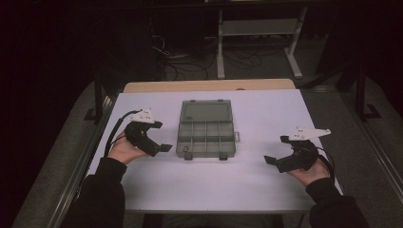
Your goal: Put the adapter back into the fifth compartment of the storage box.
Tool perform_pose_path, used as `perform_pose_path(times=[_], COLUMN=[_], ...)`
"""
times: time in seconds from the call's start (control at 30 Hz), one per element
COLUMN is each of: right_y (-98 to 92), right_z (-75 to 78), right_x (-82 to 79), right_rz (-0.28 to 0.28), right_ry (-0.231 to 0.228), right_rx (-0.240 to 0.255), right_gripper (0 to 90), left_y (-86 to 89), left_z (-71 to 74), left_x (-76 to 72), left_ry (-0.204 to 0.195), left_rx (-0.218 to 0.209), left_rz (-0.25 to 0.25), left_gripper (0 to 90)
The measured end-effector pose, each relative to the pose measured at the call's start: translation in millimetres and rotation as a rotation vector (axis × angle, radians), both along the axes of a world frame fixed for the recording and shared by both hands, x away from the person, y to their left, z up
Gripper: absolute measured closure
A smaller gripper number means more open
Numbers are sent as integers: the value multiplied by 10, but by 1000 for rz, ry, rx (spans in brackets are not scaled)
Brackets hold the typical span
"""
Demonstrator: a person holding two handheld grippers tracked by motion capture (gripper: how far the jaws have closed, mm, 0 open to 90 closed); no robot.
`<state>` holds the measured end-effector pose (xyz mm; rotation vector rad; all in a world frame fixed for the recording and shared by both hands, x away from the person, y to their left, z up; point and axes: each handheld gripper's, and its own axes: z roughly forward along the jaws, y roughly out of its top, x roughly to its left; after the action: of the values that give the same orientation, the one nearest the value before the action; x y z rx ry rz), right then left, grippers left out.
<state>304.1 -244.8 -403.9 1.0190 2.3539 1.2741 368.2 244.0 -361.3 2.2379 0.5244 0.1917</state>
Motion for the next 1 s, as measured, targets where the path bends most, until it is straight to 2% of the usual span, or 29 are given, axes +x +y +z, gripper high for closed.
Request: perform_pose_path(times=[0.1,0.13,0.3,0.6,0.63,0.77,0.8,0.93,1.0], right_y=[0,0,0,1,1,0,0,1,-5], right_z=[0,0,0,-6,-6,-6,-6,-6,-5], right_x=[-1,-1,-2,0,0,-1,-1,-1,-2], right_rz=[0,0,-2,-1,-1,-1,-1,-2,-4], right_ry=[0,0,0,3,3,2,2,3,1], right_rx=[0,0,0,-3,-3,-4,-4,-5,-2], right_gripper=[0,0,0,0,0,0,0,0,0], left_y=[0,72,148,232,293,315,393,438,478], left_z=[0,-27,-59,-87,-107,-118,-159,-178,-174], left_x=[0,-39,-77,-186,-225,-235,-261,-296,-341], left_ry=[0,-4,-6,-25,-29,-28,-27,-39,-51], left_rx=[0,-12,-18,-14,-16,-20,-34,-48,-72], left_rz=[0,13,30,41,53,60,82,100,114], left_gripper=[0,0,0,0,0,0,0,0,0])
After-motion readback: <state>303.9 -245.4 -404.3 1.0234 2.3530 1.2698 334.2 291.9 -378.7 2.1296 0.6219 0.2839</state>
